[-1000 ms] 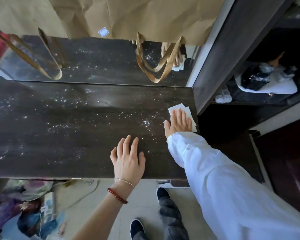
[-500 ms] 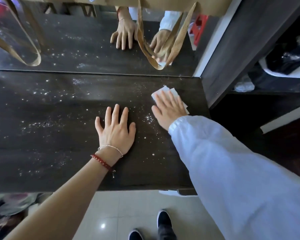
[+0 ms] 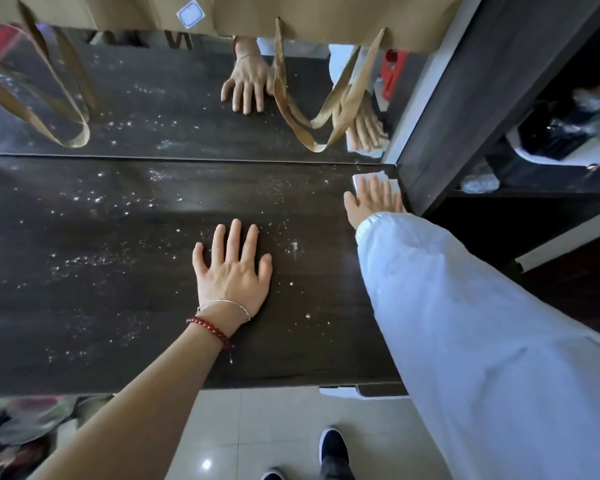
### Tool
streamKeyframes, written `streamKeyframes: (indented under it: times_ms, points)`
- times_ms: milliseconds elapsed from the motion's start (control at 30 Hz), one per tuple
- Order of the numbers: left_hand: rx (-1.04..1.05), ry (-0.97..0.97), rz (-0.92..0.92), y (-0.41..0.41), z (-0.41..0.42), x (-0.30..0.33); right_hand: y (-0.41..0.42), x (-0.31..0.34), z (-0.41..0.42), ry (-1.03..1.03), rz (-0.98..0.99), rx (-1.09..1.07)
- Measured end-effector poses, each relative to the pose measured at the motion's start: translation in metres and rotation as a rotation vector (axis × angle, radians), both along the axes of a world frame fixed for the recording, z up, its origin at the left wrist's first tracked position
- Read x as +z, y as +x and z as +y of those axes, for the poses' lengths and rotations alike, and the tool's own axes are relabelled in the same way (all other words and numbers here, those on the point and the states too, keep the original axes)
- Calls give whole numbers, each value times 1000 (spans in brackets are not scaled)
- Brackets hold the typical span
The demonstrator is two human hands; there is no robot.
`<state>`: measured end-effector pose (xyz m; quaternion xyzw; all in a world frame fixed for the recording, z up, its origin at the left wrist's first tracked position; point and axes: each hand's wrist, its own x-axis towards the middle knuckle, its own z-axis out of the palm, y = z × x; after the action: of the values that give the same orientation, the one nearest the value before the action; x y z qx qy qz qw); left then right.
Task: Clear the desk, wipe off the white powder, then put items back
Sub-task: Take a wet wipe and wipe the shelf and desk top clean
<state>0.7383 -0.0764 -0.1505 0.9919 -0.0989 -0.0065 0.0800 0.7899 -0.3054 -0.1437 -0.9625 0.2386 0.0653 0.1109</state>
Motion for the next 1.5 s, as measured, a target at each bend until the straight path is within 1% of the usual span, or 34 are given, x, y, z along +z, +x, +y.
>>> streamKeyframes:
  times_ms: [67,133,200,267,333,367,400,433,500,533,567,633,700,767,800,867,900,933,1000,1067,1100,1133,1200,1233,1333,1400,1433,1500]
  points:
    - [-16,13,9,0,0,2,14,0,8,52,18,-42]
    - [-21,25,40,1,1,3,22,5,23,27,23,15]
    - [-16,17,69,2,1,5,25,11,45,40,65,136]
    - [-16,9,86,2,2,7,23,15,63,13,87,301]
    - [-22,6,108,3,3,7,19,15,54,-71,-5,468]
    - [-25,6,119,3,3,8,17,14,39,-104,-69,488]
    - [-28,7,123,3,3,8,16,10,21,-119,-136,436]
    - [-29,7,116,3,2,8,14,7,5,-136,-188,339]
    - [-22,5,93,2,2,8,18,5,-9,-128,-233,128]
    - [-21,4,86,2,2,7,23,5,-6,-88,-203,37]
    - [-21,3,87,2,2,7,26,4,1,-44,-128,-20]
    - [-22,9,100,3,2,6,29,1,19,2,-39,-59]
    - [-29,18,111,4,2,8,31,-2,28,-33,-27,13]
    - [-30,15,125,5,2,9,29,0,29,-50,-8,141]
    - [-28,11,132,5,3,9,24,1,30,-81,-10,261]
    - [-23,6,138,4,3,10,-6,4,33,-214,-78,586]
    - [-21,10,138,4,4,10,-26,3,29,-245,-58,719]
    - [-22,14,137,5,4,11,-44,3,23,-235,-17,765]
    - [-23,14,148,5,4,12,-66,3,3,-207,74,711]
    - [-25,11,161,5,4,13,-71,7,-13,-144,178,599]
    - [-23,9,164,4,4,13,-73,7,-18,-118,183,564]
    - [-22,8,165,4,3,13,-78,6,-18,-134,121,564]
    - [-25,8,162,3,3,14,-103,5,-11,-226,-29,650]
    - [-24,9,157,3,2,14,-120,5,-4,-230,-40,734]
    - [-27,11,145,3,1,15,-175,-2,14,-209,-67,1083]
    - [-29,5,155,3,2,14,-190,-3,13,-214,-120,1205]
    - [-30,0,158,3,3,14,-188,-6,6,-233,-147,1188]
    - [-28,-1,149,3,3,13,-172,-10,-14,-230,-156,1001]
